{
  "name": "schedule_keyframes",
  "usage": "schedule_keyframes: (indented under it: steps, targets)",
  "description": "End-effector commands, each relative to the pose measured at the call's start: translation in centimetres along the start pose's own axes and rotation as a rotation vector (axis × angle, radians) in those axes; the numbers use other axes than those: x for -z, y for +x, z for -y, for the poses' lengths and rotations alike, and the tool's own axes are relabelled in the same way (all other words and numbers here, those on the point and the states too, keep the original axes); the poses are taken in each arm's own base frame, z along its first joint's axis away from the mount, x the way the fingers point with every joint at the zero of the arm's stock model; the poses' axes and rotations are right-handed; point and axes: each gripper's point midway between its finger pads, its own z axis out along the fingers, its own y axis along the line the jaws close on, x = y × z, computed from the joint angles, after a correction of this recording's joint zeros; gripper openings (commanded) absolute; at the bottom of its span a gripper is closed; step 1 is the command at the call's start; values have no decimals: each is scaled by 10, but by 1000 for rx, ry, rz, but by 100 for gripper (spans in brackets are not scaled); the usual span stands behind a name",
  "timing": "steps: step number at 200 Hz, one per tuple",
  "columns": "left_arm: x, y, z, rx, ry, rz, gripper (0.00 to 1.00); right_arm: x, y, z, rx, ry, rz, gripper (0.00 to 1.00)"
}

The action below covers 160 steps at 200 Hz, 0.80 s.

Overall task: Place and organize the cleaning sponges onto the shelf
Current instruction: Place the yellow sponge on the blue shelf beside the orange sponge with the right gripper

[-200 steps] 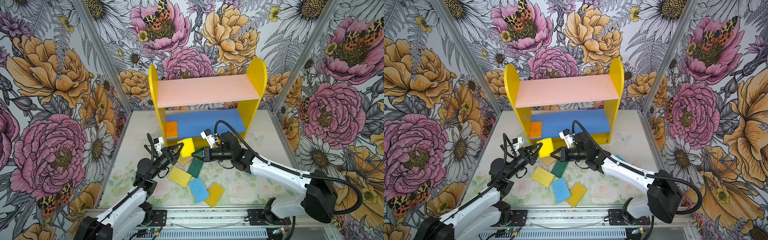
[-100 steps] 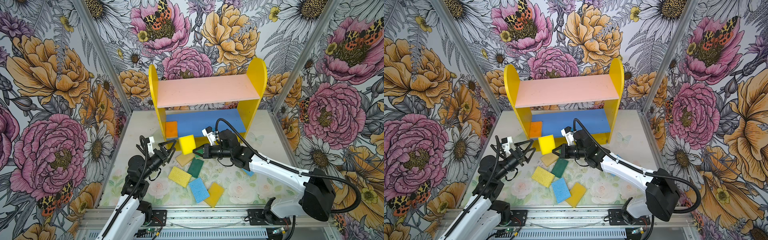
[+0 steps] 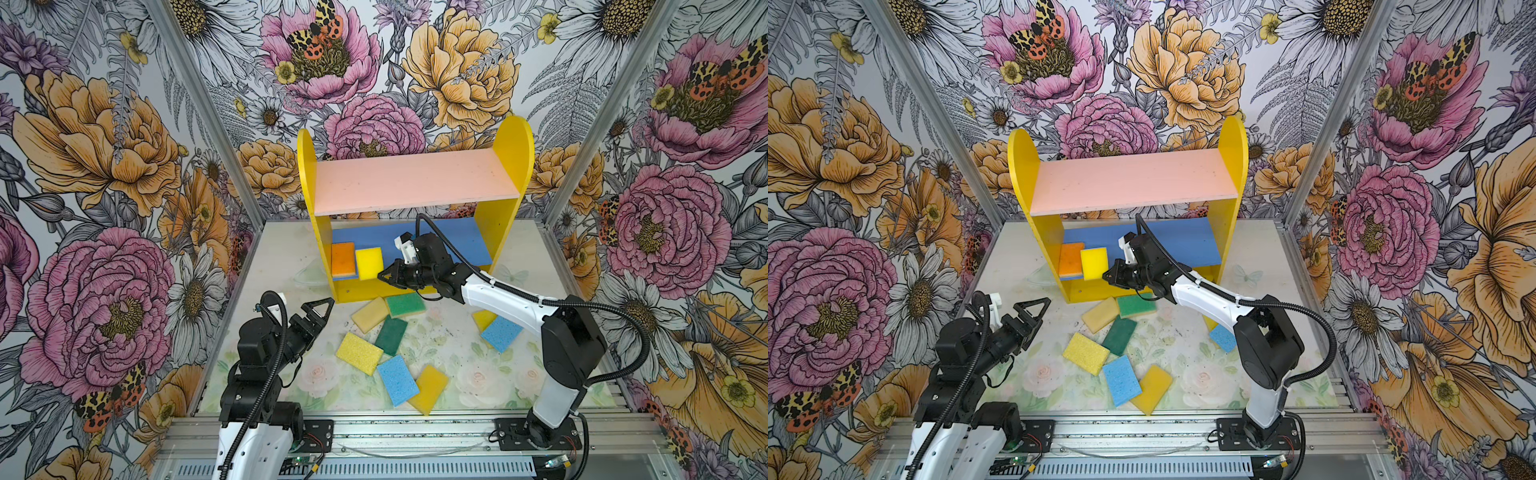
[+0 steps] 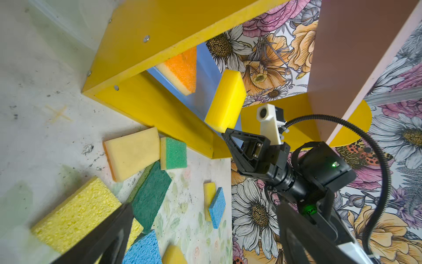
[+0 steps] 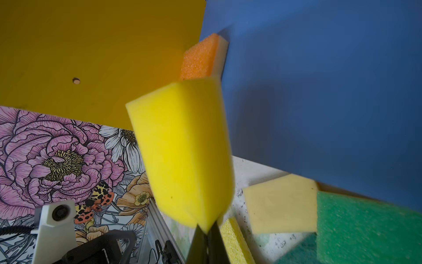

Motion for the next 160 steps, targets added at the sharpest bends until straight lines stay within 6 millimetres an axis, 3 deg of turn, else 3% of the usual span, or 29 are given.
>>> schedule_keyframes:
  steps: [1,86,133,160]
  targets:
    - [2,7,-5,-31,-8,-25,99,-5,-13,7,8,37,19,0]
    - [2,9,-6,-64,-26,-41,99,-23,-30,21,-10,62,25,1]
    - [5,9,-7,-79,-46,-37,99,-29,-31,20,-10,52,14,8]
    - [5,8,-6,-79,-48,-35,99,-28,-31,18,-8,47,14,20]
